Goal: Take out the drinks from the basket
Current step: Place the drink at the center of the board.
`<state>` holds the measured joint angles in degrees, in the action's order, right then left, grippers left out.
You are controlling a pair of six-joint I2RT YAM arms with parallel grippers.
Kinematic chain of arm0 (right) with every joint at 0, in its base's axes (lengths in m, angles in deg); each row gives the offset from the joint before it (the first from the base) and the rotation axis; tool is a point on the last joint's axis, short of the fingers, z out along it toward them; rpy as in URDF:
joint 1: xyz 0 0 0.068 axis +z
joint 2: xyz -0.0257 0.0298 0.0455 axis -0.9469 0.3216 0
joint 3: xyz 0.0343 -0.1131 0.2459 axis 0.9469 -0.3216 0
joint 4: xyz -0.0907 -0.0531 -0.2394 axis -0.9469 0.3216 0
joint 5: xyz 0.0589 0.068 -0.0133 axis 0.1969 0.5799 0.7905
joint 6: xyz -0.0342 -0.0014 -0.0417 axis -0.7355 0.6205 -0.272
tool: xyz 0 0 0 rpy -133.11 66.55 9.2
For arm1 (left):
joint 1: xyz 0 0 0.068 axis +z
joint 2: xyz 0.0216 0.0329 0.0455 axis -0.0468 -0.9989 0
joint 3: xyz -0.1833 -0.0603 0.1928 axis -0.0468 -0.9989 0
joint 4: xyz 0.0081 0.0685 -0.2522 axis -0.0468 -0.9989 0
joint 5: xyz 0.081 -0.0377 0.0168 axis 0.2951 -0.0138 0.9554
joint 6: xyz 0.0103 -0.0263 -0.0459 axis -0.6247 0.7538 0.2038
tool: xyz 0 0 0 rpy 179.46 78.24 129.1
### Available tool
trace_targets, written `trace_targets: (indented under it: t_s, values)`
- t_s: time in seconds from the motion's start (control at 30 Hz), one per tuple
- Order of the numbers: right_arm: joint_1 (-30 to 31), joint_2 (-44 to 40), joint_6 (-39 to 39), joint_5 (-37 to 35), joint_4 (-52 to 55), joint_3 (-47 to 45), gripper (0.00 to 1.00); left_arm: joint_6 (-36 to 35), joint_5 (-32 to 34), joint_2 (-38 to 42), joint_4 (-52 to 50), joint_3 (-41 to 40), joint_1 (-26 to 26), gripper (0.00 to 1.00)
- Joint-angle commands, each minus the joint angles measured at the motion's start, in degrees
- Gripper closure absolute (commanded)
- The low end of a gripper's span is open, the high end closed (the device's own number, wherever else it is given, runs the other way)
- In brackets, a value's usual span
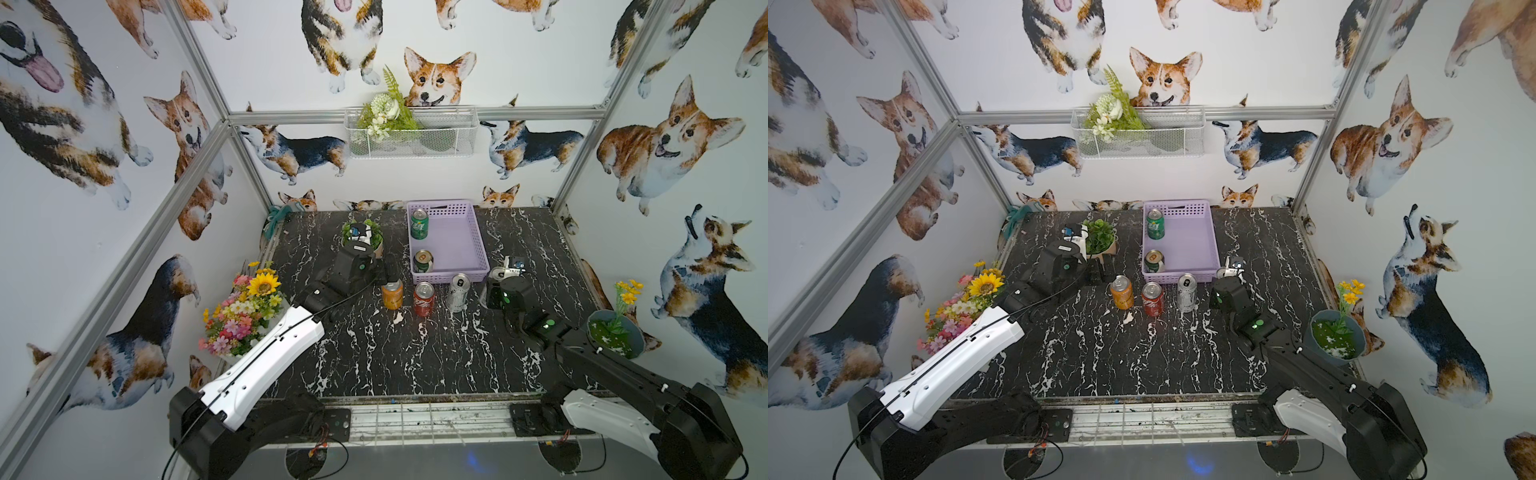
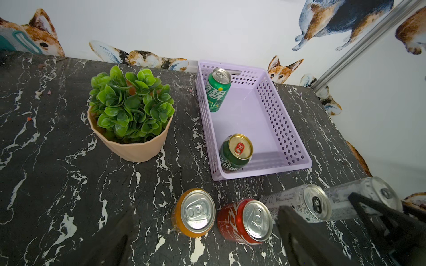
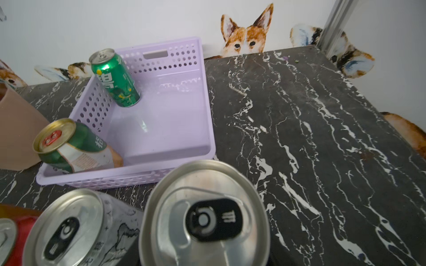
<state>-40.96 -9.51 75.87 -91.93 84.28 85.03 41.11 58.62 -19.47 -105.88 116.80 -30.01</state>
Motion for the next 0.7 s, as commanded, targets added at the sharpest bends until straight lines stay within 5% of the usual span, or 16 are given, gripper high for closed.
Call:
trace_targets:
  t_s: [0.0, 0.4, 0.57, 0.67]
  values:
    - [0.5, 1.6, 0.6, -1.0, -9.4, -1.1, 1.0, -0.1, 0.2, 0.3, 1.3, -0.1, 0.2, 0.0]
    - [0.6, 4.6, 1.8, -2.9, -16.0, -4.1, 1.0, 0.0, -0.1, 0.1, 1.6, -0.6, 0.2, 0.0]
    - [0.6, 4.6, 2.2, -3.0, -14.4, -3.4, 0.39, 0.0, -0.3, 0.2, 1.6, -0.8, 0.2, 0.0]
    - [0.6, 4.6, 2.1, -2.8, -14.0, -3.4, 0.22, -0.1, 0.1, 0.6, 1.7, -1.2, 0.2, 0.0]
